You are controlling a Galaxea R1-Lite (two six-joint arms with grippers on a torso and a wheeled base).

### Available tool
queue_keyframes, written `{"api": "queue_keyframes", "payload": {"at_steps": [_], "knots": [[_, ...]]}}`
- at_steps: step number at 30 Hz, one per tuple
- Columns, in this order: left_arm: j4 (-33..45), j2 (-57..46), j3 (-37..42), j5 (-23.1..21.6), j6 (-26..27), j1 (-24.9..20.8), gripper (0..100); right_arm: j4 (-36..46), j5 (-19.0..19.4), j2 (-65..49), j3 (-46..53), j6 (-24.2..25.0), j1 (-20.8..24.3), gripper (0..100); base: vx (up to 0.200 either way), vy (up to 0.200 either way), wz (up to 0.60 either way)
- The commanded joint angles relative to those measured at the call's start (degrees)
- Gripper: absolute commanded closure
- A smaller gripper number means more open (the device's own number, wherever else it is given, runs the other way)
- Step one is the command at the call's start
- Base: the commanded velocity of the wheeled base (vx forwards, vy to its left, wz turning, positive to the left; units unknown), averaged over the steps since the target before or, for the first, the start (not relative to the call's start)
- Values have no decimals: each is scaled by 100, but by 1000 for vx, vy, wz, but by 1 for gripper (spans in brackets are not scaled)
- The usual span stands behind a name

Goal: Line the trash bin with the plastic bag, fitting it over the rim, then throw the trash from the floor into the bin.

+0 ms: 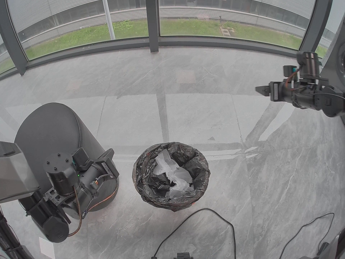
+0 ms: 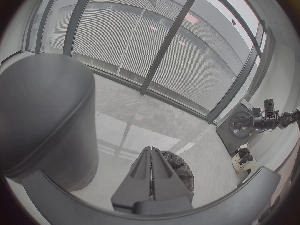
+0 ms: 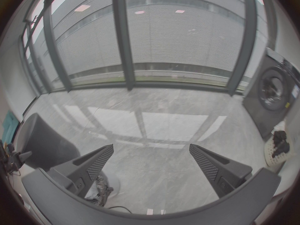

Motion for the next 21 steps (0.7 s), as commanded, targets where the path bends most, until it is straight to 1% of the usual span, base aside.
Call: {"api": "queue_keyframes", "payload": {"at_steps": [1,2,4,5,6,7,9,10,11,12,13,14,15,16,18,21], "knots": [[48,-1957,1813,-212,206,133,100,-1847,-335,-2927,2780,639,-1652,0,0,0,0],[21,-2168,1813,-212,224,239,100,-1873,-344,-3234,3053,648,-1731,0,0,0,0],[4,-2564,1813,-247,311,714,100,-1899,-344,-3902,3686,657,-1775,0,0,0,0],[4,-2599,1813,-247,329,775,100,-1899,-344,-3955,3747,657,-1775,0,0,0,0],[4,-3021,1795,-396,540,1575,100,-1987,-344,-4755,4617,701,-1863,0,0,0,0],[4,-3240,1778,-598,663,2076,100,-2128,-344,-5177,5109,718,-1942,0,0,0,0],[13,-3618,1734,-1029,821,2876,100,-2462,-335,-5748,5795,736,-2092,0,0,0,0],[13,-3943,1707,-1407,971,3394,100,-2734,-335,-6126,6261,780,-2171,0,0,0,0],[30,-4181,1725,-1671,1094,3719,100,-2875,-335,-6390,6568,806,-2189,0,0,0,0],[48,-4401,1769,-1873,1182,3930,100,-2954,-326,-6600,6779,797,-2189,0,0,0,0],[48,-4401,1769,-1873,1182,3930,100,-2954,-326,-6600,6779,797,-2189,0,0,0,0],[171,-4875,1813,-2128,1278,4124,100,-2972,-256,-7014,7122,771,-2197,0,0,0,0],[171,-4875,1813,-2128,1278,4124,100,-2972,-256,-7014,7122,771,-2197,0,0,0,0],[637,-5394,1813,-2224,1313,4115,100,-2972,-150,-7400,7483,762,-2215,0,0,0,0],[1472,-6026,1813,-2268,1313,4080,100,-2910,34,-7866,7896,692,-2215,0,0,0,0],[3045,-7406,1813,-2681,1331,3825,100,-1908,474,-8763,7887,463,-2153,0,0,0,0]]}}
